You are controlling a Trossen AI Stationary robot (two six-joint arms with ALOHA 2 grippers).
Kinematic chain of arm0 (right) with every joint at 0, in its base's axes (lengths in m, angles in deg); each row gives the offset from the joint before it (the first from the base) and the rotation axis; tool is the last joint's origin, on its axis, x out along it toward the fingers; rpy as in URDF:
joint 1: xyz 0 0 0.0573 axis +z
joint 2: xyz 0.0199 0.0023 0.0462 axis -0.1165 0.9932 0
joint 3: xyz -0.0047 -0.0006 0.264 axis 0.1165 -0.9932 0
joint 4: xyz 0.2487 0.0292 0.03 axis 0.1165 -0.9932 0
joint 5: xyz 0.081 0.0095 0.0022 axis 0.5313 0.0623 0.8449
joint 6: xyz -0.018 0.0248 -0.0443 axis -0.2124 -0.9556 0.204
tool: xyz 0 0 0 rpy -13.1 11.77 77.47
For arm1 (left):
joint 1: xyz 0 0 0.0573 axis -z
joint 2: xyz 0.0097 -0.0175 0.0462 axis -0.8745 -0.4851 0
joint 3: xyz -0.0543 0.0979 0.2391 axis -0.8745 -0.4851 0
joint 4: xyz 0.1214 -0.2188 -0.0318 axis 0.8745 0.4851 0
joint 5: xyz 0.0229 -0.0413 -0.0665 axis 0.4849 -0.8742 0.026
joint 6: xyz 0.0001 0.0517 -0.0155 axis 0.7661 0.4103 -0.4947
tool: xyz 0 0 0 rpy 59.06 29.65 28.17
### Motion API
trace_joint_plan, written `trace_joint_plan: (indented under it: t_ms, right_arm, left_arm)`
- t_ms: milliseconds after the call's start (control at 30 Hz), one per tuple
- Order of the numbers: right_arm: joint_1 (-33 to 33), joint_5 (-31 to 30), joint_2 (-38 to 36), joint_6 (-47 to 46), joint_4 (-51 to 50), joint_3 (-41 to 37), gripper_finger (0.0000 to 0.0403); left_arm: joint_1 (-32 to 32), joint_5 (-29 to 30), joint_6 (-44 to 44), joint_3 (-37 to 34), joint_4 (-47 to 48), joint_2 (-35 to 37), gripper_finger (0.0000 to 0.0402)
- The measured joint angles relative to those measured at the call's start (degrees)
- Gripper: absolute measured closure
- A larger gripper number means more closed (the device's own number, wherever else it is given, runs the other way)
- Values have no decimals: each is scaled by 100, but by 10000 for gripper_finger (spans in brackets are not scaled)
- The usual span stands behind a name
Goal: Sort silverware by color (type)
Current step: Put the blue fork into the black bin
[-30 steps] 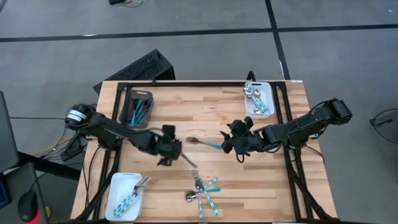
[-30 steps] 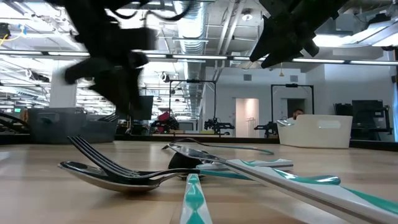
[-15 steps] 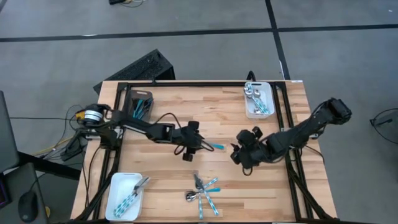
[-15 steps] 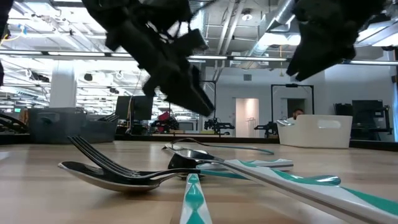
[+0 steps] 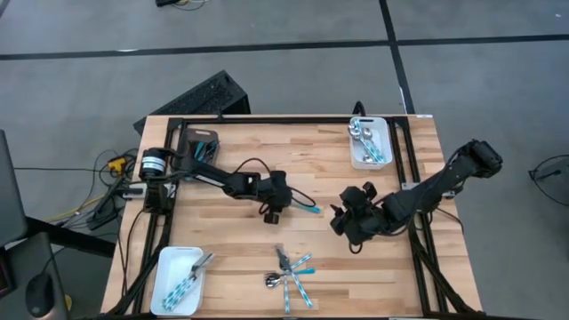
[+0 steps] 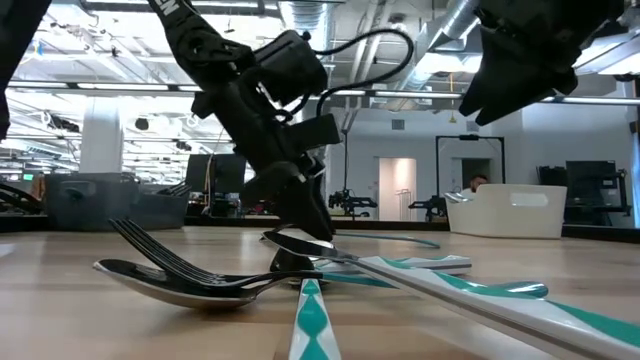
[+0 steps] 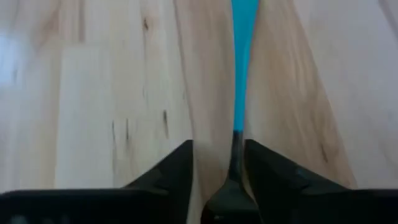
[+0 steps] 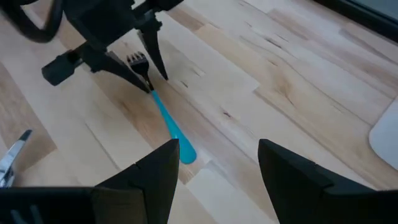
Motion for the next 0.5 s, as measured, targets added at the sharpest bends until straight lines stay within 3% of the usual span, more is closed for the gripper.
trace_joint_plan:
  t_ms: [200, 300, 500]
  right_arm:
    - [-161, -139, 0, 2, -1, 0, 159]
    - [-194, -328, 0, 7, 2, 0, 159]
    - [-315, -603, 0, 17, 14, 0, 159]
  left_arm:
    - [-92, 100, -555, 0, 398, 110, 388]
    - [-154, 427, -1243, -11, 707, 276, 393]
    - [-220, 2079, -1963, -24, 2036, 1306, 399]
